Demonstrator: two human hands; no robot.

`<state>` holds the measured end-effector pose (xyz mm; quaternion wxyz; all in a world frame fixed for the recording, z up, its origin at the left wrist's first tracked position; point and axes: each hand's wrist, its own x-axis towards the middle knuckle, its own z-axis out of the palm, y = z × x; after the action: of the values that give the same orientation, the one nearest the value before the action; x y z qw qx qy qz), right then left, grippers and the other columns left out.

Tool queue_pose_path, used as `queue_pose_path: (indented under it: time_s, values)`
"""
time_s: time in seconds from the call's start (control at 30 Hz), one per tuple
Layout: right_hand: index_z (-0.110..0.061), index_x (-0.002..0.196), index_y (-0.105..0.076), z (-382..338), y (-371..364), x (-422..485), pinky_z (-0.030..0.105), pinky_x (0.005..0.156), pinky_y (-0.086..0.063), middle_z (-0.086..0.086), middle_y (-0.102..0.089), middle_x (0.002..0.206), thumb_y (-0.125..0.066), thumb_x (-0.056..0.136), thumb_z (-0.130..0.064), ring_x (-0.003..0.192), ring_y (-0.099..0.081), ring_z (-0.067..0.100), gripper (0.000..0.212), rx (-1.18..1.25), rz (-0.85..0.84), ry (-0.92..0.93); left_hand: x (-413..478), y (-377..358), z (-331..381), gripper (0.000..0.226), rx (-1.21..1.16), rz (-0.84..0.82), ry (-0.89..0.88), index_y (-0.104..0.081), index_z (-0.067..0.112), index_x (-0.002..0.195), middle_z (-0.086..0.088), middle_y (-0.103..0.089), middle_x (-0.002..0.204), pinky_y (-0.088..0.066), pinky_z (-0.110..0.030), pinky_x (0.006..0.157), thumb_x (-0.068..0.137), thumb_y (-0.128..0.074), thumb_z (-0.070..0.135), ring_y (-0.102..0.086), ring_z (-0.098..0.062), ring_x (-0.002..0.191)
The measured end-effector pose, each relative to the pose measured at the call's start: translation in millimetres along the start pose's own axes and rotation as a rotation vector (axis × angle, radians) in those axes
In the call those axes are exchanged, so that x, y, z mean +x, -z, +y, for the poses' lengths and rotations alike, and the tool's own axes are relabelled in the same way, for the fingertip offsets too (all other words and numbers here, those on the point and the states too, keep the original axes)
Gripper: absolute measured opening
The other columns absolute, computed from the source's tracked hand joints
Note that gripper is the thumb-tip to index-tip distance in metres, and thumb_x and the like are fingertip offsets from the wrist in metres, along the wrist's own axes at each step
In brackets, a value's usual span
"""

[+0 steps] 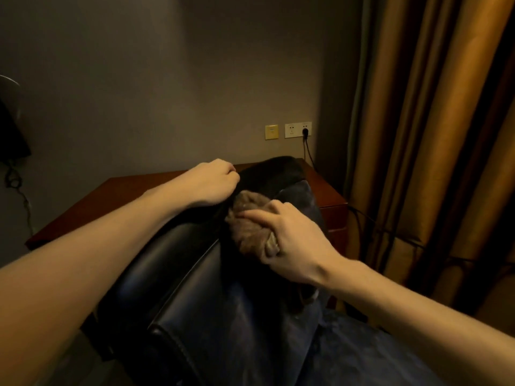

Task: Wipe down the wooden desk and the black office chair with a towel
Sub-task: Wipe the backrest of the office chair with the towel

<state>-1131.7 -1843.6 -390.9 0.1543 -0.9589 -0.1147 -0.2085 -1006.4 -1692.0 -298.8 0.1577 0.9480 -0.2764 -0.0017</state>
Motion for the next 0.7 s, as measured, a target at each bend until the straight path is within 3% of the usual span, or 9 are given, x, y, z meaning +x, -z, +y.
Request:
queue_pose_path:
  time_s: [0.1,0.2,0.27,0.33,0.47,0.57,0.7]
  values:
    - [-0.043,0.151,-0.038,-3.2,-0.1,-4.4,0.034,0.080,-0.041,0.002,-0.044,0.137,-0.048,0.096,-0.055,0.117,-0.041,0.024,0.057,-0.200,0.077,0.108,16.4,-8.6,10.3,0.047,0.021,0.001,0.027,-0.056,0.017,0.141,-0.011,-0.059,0.140,-0.043,-0.035,0.097,0.108,-0.036,0.042,-0.057,-0.028,0.122]
    - [-0.035,0.148,-0.040,15.8,-12.7,9.7,0.044,0.080,-0.049,0.011,-0.052,0.130,-0.036,0.097,-0.052,0.112,-0.050,0.032,0.054,-0.389,0.136,0.192,18.5,-21.0,11.0,0.054,0.094,0.048,0.028,-0.051,0.016,0.140,-0.004,-0.061,0.119,-0.043,-0.037,0.086,0.107,-0.032,0.054,-0.060,-0.022,0.099]
    - [-0.031,0.147,-0.042,36.4,-22.1,21.7,0.047,0.079,-0.051,0.014,-0.053,0.129,-0.040,0.097,-0.048,0.110,-0.052,0.035,0.052,-0.439,0.165,0.179,13.5,-22.3,7.6,0.061,0.119,0.033,0.011,-0.044,0.018,0.147,-0.007,-0.061,0.130,-0.045,-0.040,0.092,0.106,-0.027,0.060,-0.059,-0.026,0.112]
    - [-0.031,0.148,-0.043,60.8,-25.1,33.0,0.047,0.081,-0.051,0.014,-0.053,0.130,-0.051,0.097,-0.046,0.112,-0.051,0.036,0.054,-0.448,0.185,0.097,12.6,-20.7,5.2,0.066,0.103,0.024,-0.016,-0.039,0.019,0.154,-0.011,-0.055,0.146,-0.045,-0.043,0.104,0.105,-0.027,0.061,-0.055,-0.030,0.128]
    - [-0.034,0.154,-0.036,115.8,-12.9,51.6,0.045,0.096,-0.047,0.010,-0.045,0.140,-0.054,0.101,-0.038,0.126,-0.043,0.033,0.056,-0.415,0.150,-0.221,10.5,-14.9,7.6,0.065,0.081,-0.013,-0.024,-0.035,0.022,0.157,-0.011,-0.052,0.149,-0.046,-0.045,0.107,0.104,-0.033,0.060,-0.055,-0.028,0.128]
    - [-0.032,0.152,-0.040,153.1,5.0,58.8,0.046,0.098,-0.048,0.010,-0.046,0.139,-0.065,0.096,-0.032,0.127,-0.044,0.034,0.061,-0.300,0.107,-0.490,11.2,-13.4,7.8,0.067,0.065,-0.033,-0.046,-0.030,0.023,0.159,-0.010,-0.047,0.154,-0.044,-0.042,0.111,0.103,-0.038,0.058,-0.051,-0.027,0.133]
    - [-0.040,0.154,-0.033,154.1,4.9,66.1,0.046,0.093,-0.048,0.009,-0.043,0.141,-0.071,0.091,-0.036,0.127,-0.040,0.032,0.074,-0.211,0.370,-0.400,14.3,-14.8,4.9,0.069,0.034,-0.046,-0.039,-0.028,0.026,0.160,-0.007,-0.046,0.155,-0.044,-0.038,0.108,0.101,-0.040,0.060,-0.051,-0.024,0.133]
